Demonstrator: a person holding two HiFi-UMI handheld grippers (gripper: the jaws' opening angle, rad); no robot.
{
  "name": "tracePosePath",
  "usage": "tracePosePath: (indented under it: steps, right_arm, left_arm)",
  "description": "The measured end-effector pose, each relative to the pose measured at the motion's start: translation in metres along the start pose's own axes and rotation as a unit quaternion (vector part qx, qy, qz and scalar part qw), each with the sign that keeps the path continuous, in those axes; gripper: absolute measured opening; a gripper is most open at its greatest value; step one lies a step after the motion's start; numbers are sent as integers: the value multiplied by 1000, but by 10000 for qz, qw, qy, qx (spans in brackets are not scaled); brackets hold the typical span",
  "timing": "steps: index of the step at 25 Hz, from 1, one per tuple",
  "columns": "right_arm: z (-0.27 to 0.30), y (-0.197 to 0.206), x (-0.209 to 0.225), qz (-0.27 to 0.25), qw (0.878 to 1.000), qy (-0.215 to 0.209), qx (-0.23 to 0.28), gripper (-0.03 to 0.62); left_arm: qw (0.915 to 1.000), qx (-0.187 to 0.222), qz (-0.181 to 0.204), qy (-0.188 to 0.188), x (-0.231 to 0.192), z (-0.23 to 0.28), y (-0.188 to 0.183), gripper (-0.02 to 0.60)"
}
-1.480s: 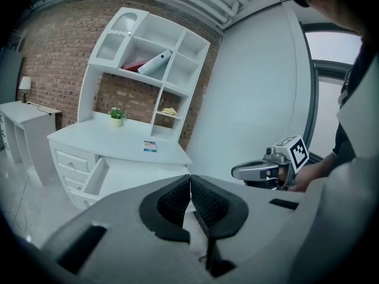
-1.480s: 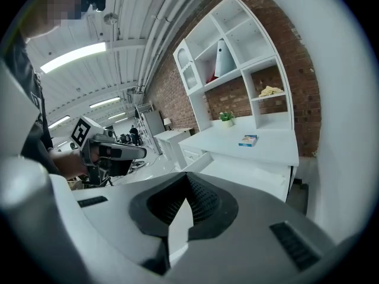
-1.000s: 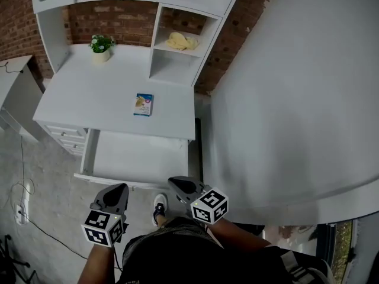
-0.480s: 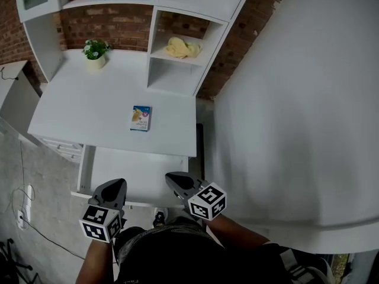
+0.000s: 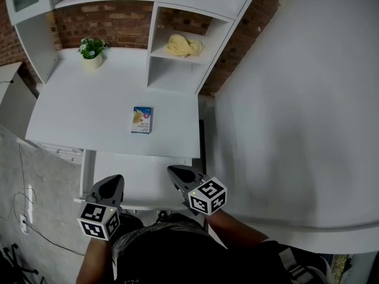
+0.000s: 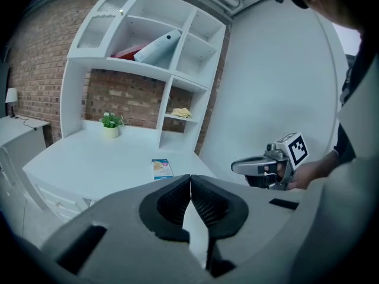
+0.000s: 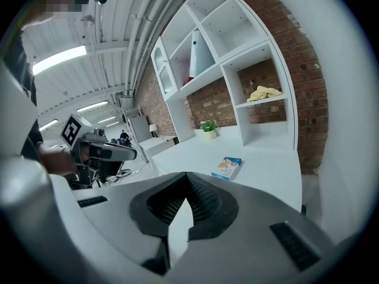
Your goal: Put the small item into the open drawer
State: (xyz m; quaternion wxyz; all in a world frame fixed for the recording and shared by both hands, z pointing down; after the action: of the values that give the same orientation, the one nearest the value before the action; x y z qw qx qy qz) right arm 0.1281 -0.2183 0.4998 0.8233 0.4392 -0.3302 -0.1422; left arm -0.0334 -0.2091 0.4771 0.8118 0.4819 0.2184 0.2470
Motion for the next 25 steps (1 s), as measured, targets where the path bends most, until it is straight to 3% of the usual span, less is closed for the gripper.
tracePosePath:
  steps: [9, 16, 25]
  right_arm:
    - [41, -7, -9, 320, 9974, 631, 144, 5]
    - [84, -14, -12, 243, 9944, 1024, 22, 8]
    - [164, -20, 36, 326, 9854, 1639, -328, 87]
  left_arm:
    - [9983, -29, 183, 552, -45, 3, -3, 18]
    - [9957, -175, 345, 847, -75, -1, 10, 18]
    - [9941, -371, 283, 979, -106, -6, 27, 18]
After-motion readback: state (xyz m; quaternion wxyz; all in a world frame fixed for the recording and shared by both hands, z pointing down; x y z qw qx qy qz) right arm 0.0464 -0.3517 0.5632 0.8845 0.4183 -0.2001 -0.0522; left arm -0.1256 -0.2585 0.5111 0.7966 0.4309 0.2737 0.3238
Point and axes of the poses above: the fingertips, and each gripper's own axes: z forward along the fingers, x to its right, y out of its underside, the point moved 1 cm from there along -z, backward along the fingers, and after that the axes turned 9 degrees about z, right-handed, at the moved point
